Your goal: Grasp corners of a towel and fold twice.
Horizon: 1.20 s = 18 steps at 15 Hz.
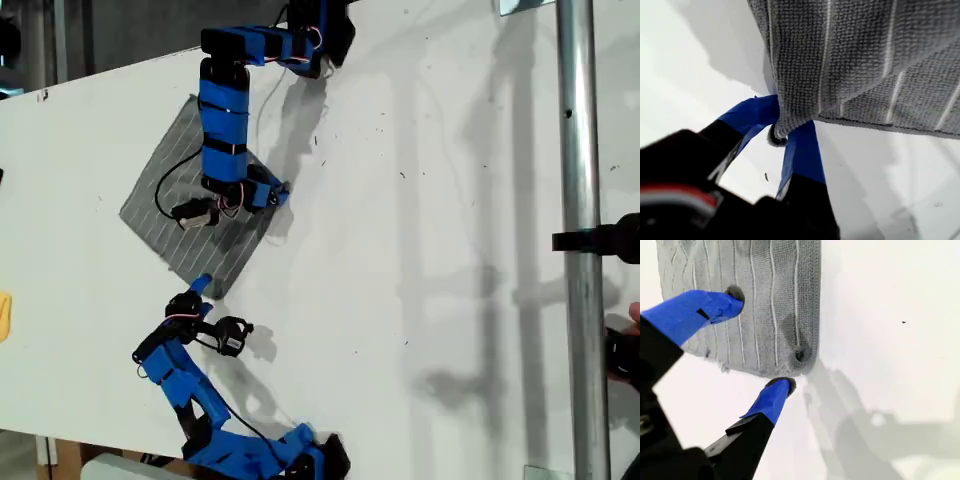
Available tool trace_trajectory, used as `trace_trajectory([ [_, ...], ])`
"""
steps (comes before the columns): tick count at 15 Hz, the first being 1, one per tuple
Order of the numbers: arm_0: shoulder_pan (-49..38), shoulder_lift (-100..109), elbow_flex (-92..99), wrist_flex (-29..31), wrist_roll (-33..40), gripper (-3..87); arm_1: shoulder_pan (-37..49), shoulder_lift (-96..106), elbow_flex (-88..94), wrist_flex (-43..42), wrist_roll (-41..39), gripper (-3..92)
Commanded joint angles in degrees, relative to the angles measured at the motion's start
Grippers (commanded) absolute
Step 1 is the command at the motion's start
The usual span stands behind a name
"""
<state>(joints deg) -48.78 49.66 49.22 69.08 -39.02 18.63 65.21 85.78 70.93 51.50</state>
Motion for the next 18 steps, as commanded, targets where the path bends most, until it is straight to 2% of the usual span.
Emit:
trace_trajectory([
  [1,-0.1,-0.9,-3.3,-1.7,-0.1,25.7,-1.9,1.2,-3.2,-0.4,0.6,-0.2],
  [5,-2.3,-4.0,-3.3,1.1,-4.0,-1.4,-1.8,1.7,-3.1,-0.3,0.8,-0.2],
  [14,-2.8,-1.4,-1.5,11.8,-5.8,-2.9,-1.9,2.5,-3.5,-0.4,0.9,-0.2],
  [17,-2.7,5.6,-1.5,17.8,-7.0,-2.7,-3.3,3.6,-5.6,0.9,1.4,-0.2],
  [18,-2.8,7.7,-1.5,19.1,-7.1,0.8,-3.5,3.6,-6.7,1.2,1.4,-0.2],
])
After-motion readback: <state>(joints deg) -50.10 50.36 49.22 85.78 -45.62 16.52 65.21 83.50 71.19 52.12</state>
